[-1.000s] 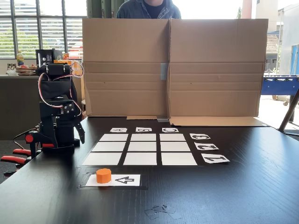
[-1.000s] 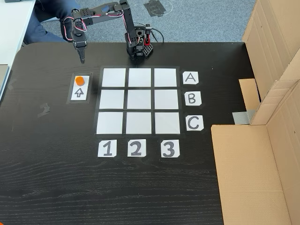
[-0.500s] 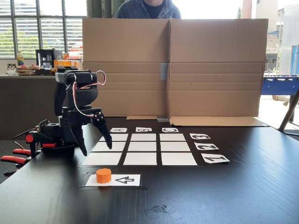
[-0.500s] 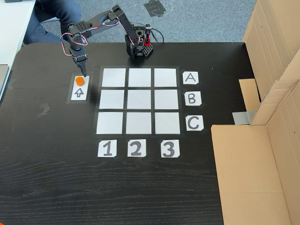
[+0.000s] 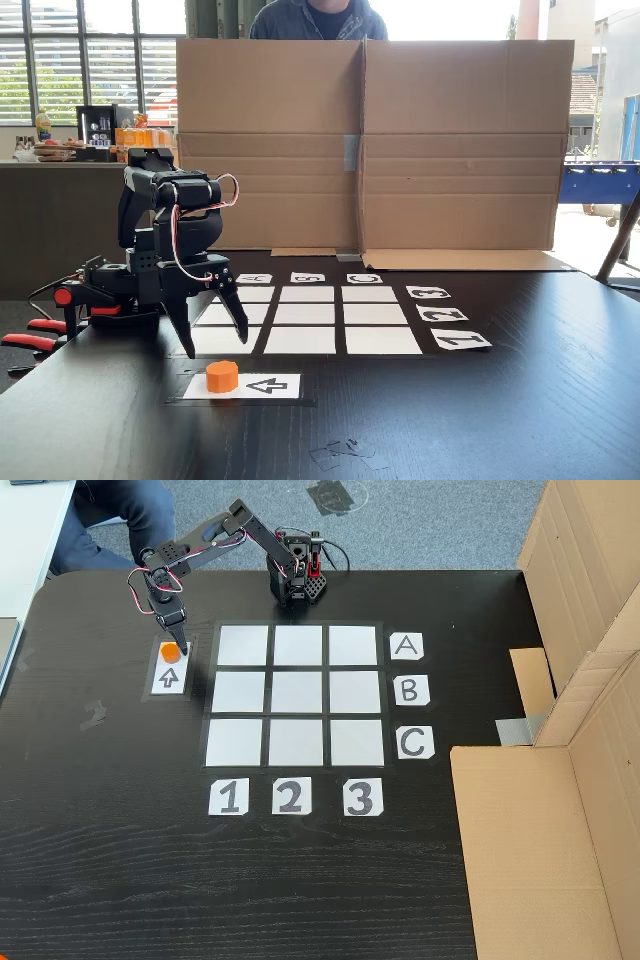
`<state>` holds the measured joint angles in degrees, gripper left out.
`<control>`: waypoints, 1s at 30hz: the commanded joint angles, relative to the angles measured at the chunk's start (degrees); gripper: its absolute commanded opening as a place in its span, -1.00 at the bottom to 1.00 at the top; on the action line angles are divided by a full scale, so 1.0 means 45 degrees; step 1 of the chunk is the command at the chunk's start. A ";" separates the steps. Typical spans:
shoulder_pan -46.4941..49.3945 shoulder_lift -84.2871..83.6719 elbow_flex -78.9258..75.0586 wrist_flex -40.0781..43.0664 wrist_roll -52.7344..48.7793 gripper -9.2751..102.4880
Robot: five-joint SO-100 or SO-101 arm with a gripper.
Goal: Pick up the round, orange token and place it in the grid on square A1.
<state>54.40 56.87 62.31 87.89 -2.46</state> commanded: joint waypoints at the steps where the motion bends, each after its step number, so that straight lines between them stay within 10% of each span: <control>1: -0.0117 -0.0059 -0.0586 -0.0156 0.0117 -0.30; 30: 0.0059 -0.2148 -0.2441 -0.0547 0.0137 -0.30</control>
<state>54.40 46.93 53.61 85.96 -2.11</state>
